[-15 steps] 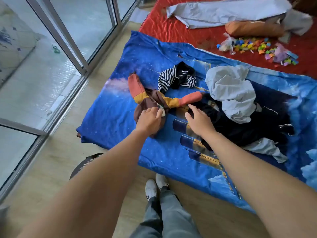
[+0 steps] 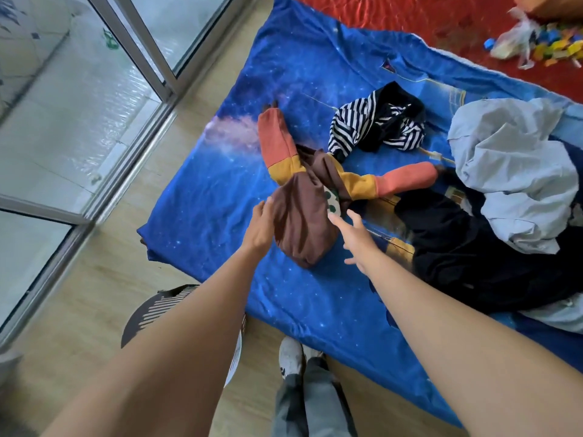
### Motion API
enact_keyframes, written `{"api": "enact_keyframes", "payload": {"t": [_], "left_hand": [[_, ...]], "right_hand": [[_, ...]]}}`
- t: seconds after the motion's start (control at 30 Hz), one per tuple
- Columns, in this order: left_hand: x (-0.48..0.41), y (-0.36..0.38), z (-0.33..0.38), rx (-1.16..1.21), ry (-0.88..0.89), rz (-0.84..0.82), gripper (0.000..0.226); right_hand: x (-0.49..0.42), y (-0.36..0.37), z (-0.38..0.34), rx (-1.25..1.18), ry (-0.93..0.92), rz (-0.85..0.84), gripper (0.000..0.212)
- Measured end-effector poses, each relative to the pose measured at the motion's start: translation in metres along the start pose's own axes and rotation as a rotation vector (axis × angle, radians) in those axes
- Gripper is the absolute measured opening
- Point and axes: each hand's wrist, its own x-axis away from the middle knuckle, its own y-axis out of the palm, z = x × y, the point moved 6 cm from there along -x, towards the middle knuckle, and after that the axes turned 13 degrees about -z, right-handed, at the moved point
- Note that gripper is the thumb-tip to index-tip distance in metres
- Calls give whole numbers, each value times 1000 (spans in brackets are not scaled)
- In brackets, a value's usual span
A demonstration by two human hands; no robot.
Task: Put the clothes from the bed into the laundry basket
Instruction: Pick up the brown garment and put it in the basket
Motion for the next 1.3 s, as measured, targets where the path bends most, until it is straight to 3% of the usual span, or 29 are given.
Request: {"api": "enact_keyframes", "payload": {"t": [0.27, 0.47, 0.63, 0.77, 0.97, 1.1, 1.17, 1.3], "left_hand": [[-87, 16, -29, 299, -90, -148, 55], [-83, 55, -46, 402, -146, -239, 48], [-60, 67, -15, 518, -79, -312, 50], [-17, 63, 38, 534, -11, -350, 56], [67, 49, 129, 429, 108, -202, 70], [149, 34, 197, 283, 256, -69, 60], [185, 27, 224, 170, 353, -14, 57], [234, 18, 249, 161, 462, 23, 45]], "right_hand": [[-90, -3, 24, -148, 80, -61, 104], [-106, 48, 31, -272, -34, -263, 76], [-81, 56, 15, -244, -130, -193, 71], [-42, 45, -27, -227, -261, -117, 80], [66, 36, -116, -114, -488, -9, 63], [160, 37, -167, 0, -593, -16, 85], [197, 35, -183, 49, -663, -6, 84], [244, 39, -198, 124, -751, -24, 71]]}}
